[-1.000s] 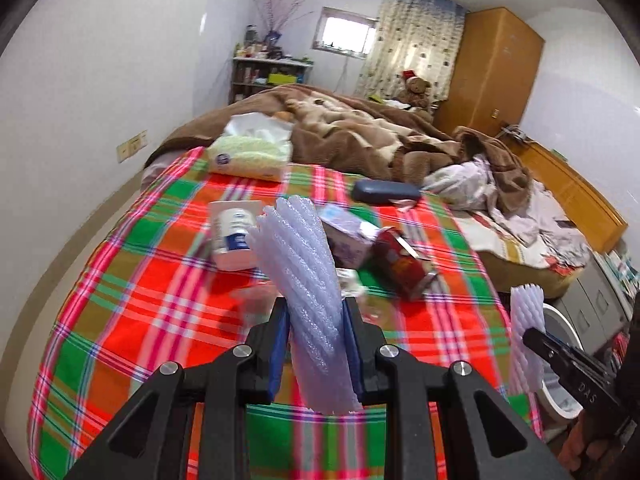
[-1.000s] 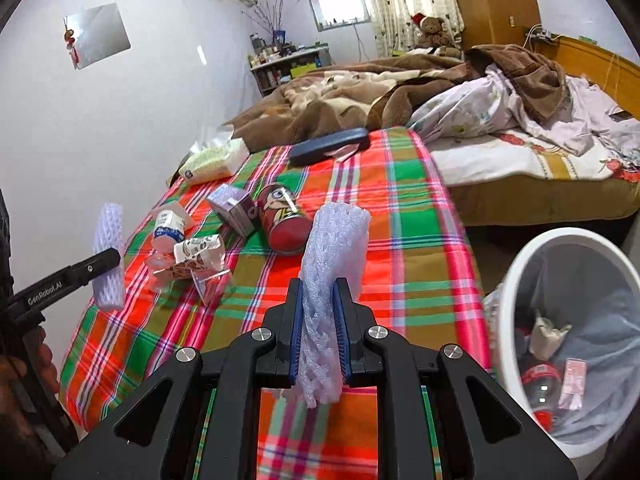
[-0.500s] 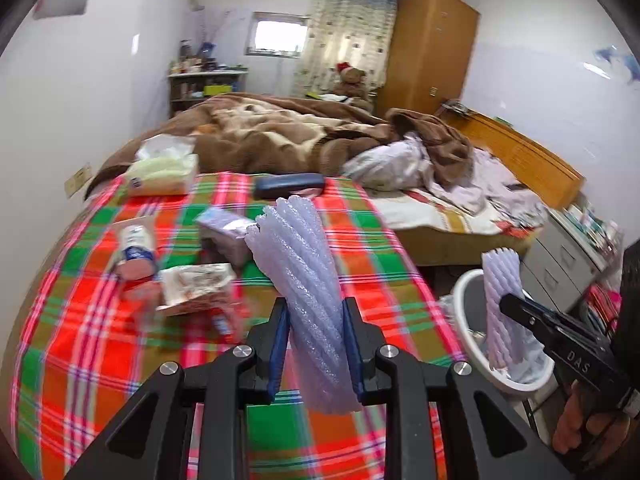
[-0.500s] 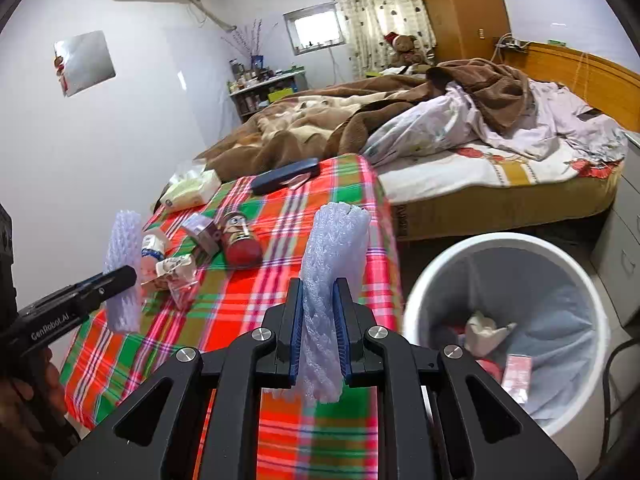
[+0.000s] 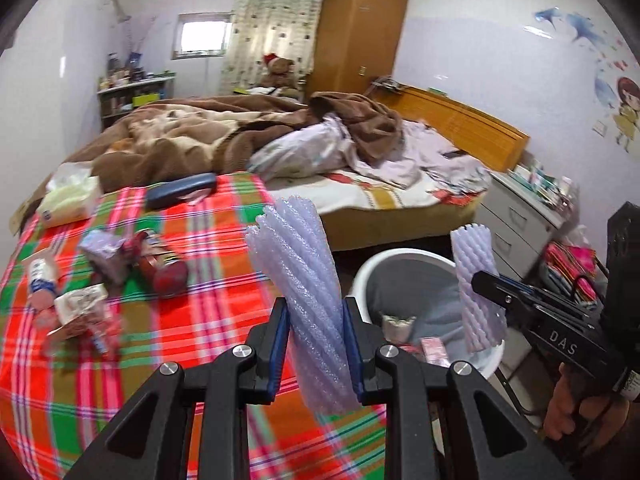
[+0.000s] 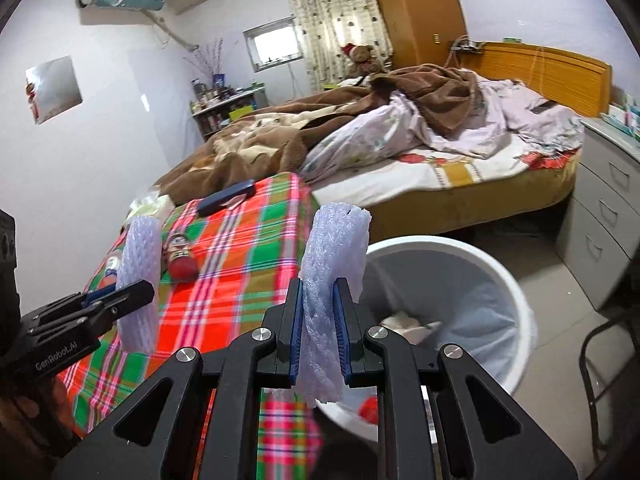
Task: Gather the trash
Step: 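Lift both foam nets and carry them toward the white bin, then open both tools over the bin to drop the foam nets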
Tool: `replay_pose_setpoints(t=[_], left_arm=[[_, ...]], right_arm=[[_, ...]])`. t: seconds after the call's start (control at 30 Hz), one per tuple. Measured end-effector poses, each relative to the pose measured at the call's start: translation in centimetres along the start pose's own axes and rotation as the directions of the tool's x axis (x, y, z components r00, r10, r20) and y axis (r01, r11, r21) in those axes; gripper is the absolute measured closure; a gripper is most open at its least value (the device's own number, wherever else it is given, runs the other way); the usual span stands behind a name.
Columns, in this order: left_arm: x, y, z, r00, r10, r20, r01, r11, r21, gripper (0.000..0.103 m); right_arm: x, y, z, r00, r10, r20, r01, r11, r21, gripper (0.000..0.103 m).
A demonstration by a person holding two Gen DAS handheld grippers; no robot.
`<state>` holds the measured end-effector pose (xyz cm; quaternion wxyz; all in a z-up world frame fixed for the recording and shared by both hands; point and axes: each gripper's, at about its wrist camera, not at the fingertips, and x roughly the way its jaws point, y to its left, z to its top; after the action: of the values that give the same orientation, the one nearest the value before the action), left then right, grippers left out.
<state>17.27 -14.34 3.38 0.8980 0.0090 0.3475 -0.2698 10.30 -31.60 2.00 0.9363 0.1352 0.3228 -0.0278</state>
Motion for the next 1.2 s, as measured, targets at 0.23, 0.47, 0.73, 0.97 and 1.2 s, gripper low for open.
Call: replay_pose_setpoints(t=[0.23,0.47,0.73,0.97,1.2], left_arm=[[2.3,-3.7,0.0,0.997,-0.065,-0.03,0.067,0.996,0.052,0.076],[5.9,-7.0,-0.2,0.987,-0.13,-0.099,0.139,0.986,0.095,0.076],[9.3,-8.8,-0.9,0.975,-0.149,-0.163,0.167,0.98,0.108,0.076],[11.3,-9.1,-1.1,0.968,-0.157,-0.193,0.178,0.979,0.098,0.075],[11.8,-8.7,-0.9,0.969,-0.16,-0.19,0.178,0.981,0.082,0.052]], right_arm=[[-0.1,-2.4,0.2,0.999,-0.046,-0.01,0.046,0.999,0.005,0.087],[1.0,-4.9,-0.2,0.996,-0.071,-0.06,0.072,0.997,0.015,0.087],[2.5,-6.6,-1.0,0.986,-0.105,-0.127,0.106,0.994,0.003,0.087],[3.5,-7.5,-1.2,0.978,-0.122,-0.171,0.123,0.992,-0.006,0.085],[3.8,-7.7,-1.3,0.973,-0.132,-0.188,0.131,0.991,-0.019,0.072]])
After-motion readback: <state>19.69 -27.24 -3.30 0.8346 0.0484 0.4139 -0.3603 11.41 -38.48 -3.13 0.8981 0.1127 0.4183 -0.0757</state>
